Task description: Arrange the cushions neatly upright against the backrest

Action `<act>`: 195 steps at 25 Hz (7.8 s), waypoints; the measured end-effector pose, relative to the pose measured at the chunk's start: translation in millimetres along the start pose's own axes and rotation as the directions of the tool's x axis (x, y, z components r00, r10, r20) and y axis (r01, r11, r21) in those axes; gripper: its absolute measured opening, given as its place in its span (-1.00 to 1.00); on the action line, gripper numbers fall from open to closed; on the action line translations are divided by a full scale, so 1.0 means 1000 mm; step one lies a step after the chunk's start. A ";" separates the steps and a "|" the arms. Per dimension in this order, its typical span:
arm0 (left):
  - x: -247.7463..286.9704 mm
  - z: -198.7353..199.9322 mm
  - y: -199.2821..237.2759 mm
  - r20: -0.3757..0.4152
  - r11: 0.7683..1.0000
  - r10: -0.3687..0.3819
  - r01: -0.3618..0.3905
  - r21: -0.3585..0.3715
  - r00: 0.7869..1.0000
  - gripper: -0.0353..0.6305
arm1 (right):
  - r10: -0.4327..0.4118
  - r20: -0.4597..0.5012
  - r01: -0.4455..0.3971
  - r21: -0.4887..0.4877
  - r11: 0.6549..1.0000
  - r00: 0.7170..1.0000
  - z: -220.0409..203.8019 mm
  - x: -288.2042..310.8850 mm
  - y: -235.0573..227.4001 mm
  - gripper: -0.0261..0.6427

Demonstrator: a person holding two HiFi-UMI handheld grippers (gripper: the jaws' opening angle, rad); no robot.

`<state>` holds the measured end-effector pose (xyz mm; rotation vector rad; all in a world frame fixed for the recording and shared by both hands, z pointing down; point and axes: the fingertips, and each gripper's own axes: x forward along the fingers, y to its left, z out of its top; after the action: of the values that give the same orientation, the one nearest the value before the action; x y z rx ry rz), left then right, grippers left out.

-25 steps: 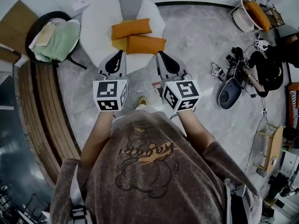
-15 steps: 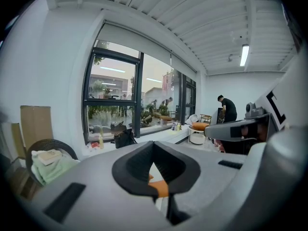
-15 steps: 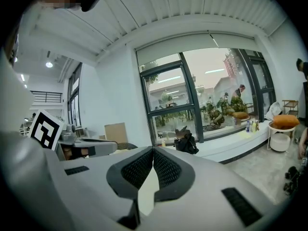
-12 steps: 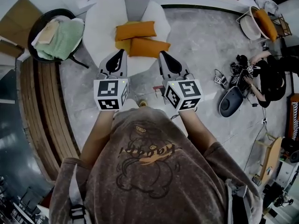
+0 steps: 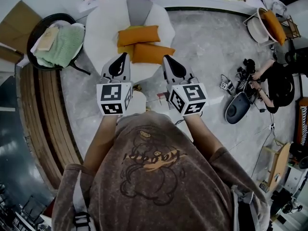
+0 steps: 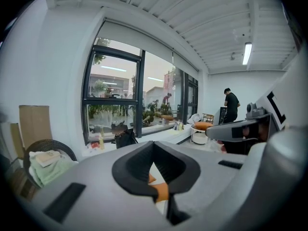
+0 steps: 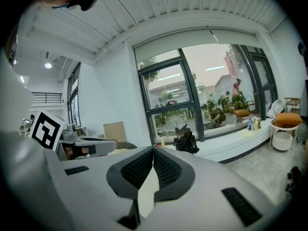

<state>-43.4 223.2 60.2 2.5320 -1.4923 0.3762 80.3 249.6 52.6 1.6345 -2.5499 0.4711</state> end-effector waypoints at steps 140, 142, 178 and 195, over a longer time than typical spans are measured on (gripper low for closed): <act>0.514 -0.413 0.123 -0.568 0.953 -0.165 0.278 0.117 0.806 -0.09 | -0.019 -0.261 0.039 0.071 0.997 0.965 -0.293 0.425 -0.278 -0.86; 0.518 -0.428 0.123 -0.599 0.943 -0.165 0.303 0.138 0.784 0.06 | -0.017 -0.265 0.037 0.072 0.997 0.964 -0.296 0.428 -0.280 -0.87; 0.552 -0.492 0.136 -0.716 0.933 -0.171 0.345 0.103 0.677 -0.41 | 0.004 -0.321 0.026 0.089 0.996 0.947 -0.330 0.429 -0.295 -0.86; 0.546 -0.420 0.152 -0.524 0.920 -0.392 0.341 -0.196 0.756 -0.49 | 0.013 -0.321 0.012 0.078 0.997 0.947 -0.322 0.438 -0.290 -0.87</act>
<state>24.8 -186.9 629.9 2.2782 -0.7541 0.8664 120.5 -149.4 520.1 1.4395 -2.3171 0.7777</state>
